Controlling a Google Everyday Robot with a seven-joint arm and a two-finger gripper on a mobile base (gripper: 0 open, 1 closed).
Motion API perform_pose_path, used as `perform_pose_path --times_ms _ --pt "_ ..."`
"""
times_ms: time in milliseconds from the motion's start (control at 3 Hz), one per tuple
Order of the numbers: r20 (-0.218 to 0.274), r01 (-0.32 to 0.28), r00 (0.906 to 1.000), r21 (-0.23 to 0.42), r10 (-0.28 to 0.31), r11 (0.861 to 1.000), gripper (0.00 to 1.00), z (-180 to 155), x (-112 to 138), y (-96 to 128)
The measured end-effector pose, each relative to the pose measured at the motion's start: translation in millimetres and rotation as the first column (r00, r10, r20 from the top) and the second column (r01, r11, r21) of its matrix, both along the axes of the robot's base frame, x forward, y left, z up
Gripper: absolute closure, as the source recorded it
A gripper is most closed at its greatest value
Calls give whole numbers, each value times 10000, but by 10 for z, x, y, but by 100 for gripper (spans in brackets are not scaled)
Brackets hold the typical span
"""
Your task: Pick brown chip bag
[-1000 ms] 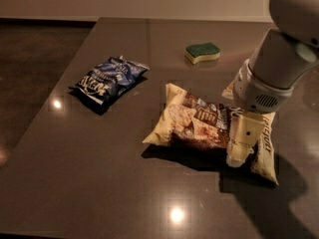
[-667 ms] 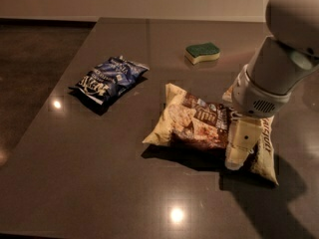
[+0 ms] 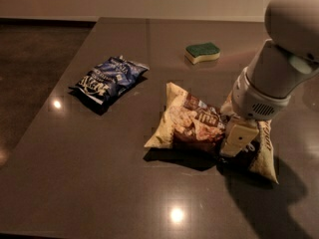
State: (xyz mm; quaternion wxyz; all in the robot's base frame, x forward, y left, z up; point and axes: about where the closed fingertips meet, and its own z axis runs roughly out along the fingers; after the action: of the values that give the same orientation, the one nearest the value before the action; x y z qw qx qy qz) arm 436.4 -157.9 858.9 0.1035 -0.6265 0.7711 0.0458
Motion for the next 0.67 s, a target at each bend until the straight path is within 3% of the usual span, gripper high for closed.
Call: perform_pose_path --times_ms 333,667 --pt "143 105 9998 144 -107 9998 68 72 2 3" --pt "431 108 9990 304 -121 9995 92 290 33 -3"
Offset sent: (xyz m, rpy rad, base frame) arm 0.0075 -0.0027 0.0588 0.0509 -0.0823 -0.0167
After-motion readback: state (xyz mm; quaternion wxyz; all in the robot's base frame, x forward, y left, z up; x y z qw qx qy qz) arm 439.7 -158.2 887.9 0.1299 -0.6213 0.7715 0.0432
